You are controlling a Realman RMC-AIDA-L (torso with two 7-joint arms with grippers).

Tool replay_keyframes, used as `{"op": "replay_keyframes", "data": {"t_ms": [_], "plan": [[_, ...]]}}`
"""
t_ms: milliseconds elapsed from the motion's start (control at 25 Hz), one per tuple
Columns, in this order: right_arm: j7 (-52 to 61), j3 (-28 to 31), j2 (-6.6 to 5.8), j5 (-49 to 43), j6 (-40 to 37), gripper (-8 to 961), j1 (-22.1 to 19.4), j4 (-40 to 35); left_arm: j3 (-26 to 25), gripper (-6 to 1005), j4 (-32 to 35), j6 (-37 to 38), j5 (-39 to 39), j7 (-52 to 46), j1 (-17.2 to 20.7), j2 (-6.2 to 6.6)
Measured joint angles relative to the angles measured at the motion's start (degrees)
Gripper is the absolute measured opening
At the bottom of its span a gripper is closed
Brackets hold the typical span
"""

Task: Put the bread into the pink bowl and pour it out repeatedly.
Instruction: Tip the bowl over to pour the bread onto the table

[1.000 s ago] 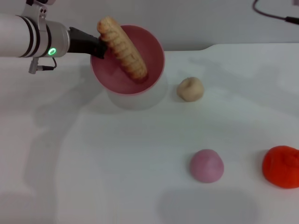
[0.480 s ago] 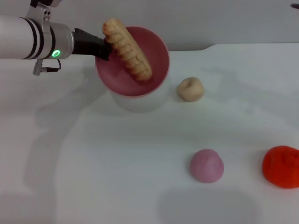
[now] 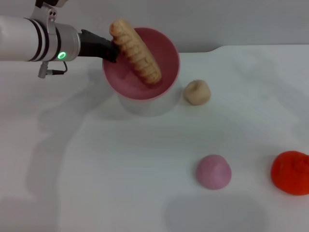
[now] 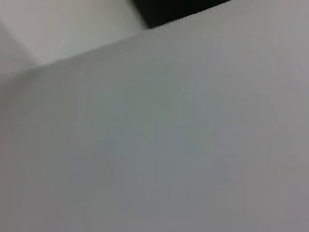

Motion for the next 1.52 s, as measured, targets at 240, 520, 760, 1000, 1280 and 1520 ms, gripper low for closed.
{"op": "replay_keyframes", "data": {"t_ms": [240, 520, 760, 1000, 1280, 1520], "plan": [[-11.91, -6.94, 0.31, 27.40, 9.66, 631, 0.18, 5.44, 0.18, 40, -0.03, -0.67, -0.25, 0.00, -0.16, -0.07], [-18.29, -12.33, 0.02, 58.24, 8.97, 631, 1.36, 12.81, 2.76, 40, -0.68, -3.44, -1.51, -0.01, -0.14, -0.20], [-21.10, -13.60, 0.25, 59.91, 8.43, 630, 0.66, 13.50, 10.33, 40, -0.80, -10.96, -3.90, 0.04, 0.92, -0.24], [-20.92, -14.74, 0.29, 59.04, 8.30, 630, 0.05, 14.14, 15.02, 40, -0.83, -16.94, -3.91, 0.07, 1.69, -0.30], [-20.04, -15.28, 0.29, 58.44, 8.26, 630, -0.73, 14.23, 25.47, 40, -0.33, -32.28, -3.90, 0.08, 4.91, -0.31], [-19.45, -15.77, 0.28, 58.25, 8.22, 631, -1.17, 14.02, 31.23, 40, -0.20, -36.45, -3.20, 0.82, 5.34, -0.39]]}}
